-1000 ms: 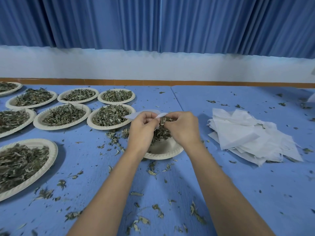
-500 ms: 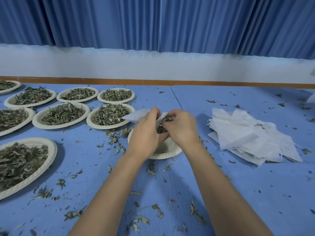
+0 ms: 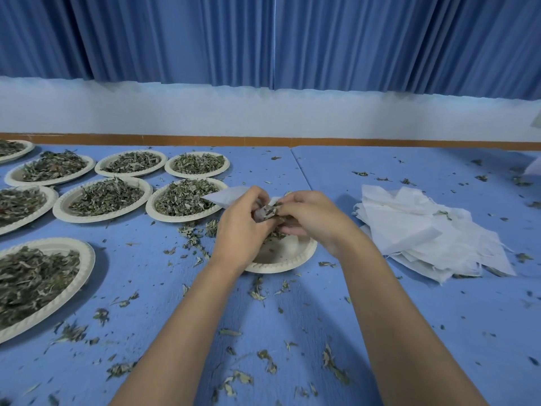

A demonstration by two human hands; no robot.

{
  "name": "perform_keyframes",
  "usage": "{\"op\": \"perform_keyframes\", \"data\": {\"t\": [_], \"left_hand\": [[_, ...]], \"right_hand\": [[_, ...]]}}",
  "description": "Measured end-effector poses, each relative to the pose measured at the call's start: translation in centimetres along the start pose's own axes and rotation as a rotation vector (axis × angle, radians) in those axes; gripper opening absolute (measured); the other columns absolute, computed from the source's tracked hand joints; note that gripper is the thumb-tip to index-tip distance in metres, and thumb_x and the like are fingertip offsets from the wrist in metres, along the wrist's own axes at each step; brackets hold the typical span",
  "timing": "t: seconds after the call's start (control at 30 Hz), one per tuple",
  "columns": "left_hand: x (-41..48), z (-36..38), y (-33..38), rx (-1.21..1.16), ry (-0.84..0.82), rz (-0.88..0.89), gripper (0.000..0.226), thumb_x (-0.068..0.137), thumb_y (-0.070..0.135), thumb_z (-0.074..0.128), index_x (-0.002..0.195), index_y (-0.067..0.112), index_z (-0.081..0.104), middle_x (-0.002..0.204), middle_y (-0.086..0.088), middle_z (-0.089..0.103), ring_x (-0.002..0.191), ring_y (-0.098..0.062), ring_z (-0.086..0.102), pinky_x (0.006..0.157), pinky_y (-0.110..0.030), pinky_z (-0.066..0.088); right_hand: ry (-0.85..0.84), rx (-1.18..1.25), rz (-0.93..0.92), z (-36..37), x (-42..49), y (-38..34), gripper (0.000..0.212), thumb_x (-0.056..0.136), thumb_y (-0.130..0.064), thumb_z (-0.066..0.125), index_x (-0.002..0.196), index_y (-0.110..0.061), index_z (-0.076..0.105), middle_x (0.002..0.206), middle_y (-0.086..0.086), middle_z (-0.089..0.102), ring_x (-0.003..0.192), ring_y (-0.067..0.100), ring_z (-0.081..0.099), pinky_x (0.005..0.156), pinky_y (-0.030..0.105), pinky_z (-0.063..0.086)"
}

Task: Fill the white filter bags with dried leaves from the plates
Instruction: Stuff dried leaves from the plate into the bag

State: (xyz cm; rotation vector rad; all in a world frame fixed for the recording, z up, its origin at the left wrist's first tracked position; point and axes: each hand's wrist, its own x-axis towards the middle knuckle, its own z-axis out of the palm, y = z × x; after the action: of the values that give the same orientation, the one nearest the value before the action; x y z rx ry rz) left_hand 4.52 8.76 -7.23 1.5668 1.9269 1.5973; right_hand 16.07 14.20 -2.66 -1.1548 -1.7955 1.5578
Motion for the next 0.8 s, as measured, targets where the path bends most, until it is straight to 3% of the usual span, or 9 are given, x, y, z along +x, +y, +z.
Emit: {"op": "perform_keyframes", "data": {"t": [0.13, 0.27, 0.43, 0.57, 0.7, 0.8], "left_hand": [[0.0, -0.2, 0.3, -0.072, 0.046, -0.022, 0.020, 0.075, 0.013, 0.073, 0.083, 0.020, 0.055, 0.059, 0.010, 0.047, 0.051, -0.001, 0.042, 0.049, -0.012, 0.034], [0.0, -0.3, 0.5, -0.083, 0.053, -0.056, 0.018, 0.076, 0.007, 0.067, 0.082, 0.018, 0.054, 0.062, 0.009, 0.045, 0.050, 0.000, 0.040, 0.047, -0.011, 0.032], [0.0, -0.9, 0.5, -0.129, 0.027, -0.090, 0.026, 0.076, 0.003, 0.065, 0.077, 0.024, 0.050, 0.062, 0.008, 0.044, 0.050, -0.001, 0.038, 0.047, -0.014, 0.030], [0.1, -0.9, 0.7, -0.182, -0.021, -0.080, 0.030, 0.074, 0.000, 0.065, 0.075, 0.026, 0.050, 0.064, 0.006, 0.041, 0.054, -0.006, 0.036, 0.050, -0.016, 0.032], [0.1, -1.2, 0.4, -0.188, -0.037, -0.062, 0.030, 0.075, 0.001, 0.067, 0.075, 0.026, 0.050, 0.066, 0.002, 0.043, 0.056, -0.006, 0.037, 0.052, -0.019, 0.033], [0.4, -1.3, 0.4, -0.190, 0.050, -0.085, 0.030, 0.076, 0.004, 0.067, 0.071, 0.028, 0.050, 0.060, 0.006, 0.045, 0.049, -0.003, 0.037, 0.047, -0.016, 0.032]], "right_hand": [[-0.013, 0.326, 0.055, 0.2, -0.2, -0.6, 0.025, 0.087, 0.002, 0.042, 0.106, 0.012, 0.056, 0.108, 0.025, 0.060, 0.097, 0.031, 0.063, 0.081, 0.031, 0.056], [0.021, 0.395, 0.053, 0.3, -0.3, -0.6, 0.028, 0.090, 0.005, 0.036, 0.108, 0.001, 0.057, 0.109, 0.017, 0.056, 0.104, 0.036, 0.062, 0.086, 0.038, 0.053], [0.102, 0.131, -0.029, -0.2, 0.2, 0.3, 0.015, 0.091, -0.005, 0.048, 0.093, -0.014, 0.061, 0.101, 0.004, 0.062, 0.079, 0.015, 0.065, 0.079, 0.029, 0.053], [0.157, -0.079, -0.257, 0.1, 0.7, 1.3, 0.022, 0.089, -0.005, 0.055, 0.100, -0.020, 0.066, 0.100, -0.005, 0.065, 0.093, 0.011, 0.063, 0.085, 0.034, 0.054], [0.257, -0.256, -0.402, 0.3, 0.9, 1.7, 0.015, 0.086, -0.009, 0.062, 0.089, -0.017, 0.074, 0.073, -0.015, 0.066, 0.065, -0.009, 0.058, 0.065, 0.006, 0.044], [0.336, -0.310, -0.446, 0.6, 1.0, 1.7, 0.012, 0.085, -0.014, 0.065, 0.091, -0.016, 0.075, 0.072, -0.010, 0.068, 0.063, -0.006, 0.058, 0.059, 0.003, 0.041]]}}
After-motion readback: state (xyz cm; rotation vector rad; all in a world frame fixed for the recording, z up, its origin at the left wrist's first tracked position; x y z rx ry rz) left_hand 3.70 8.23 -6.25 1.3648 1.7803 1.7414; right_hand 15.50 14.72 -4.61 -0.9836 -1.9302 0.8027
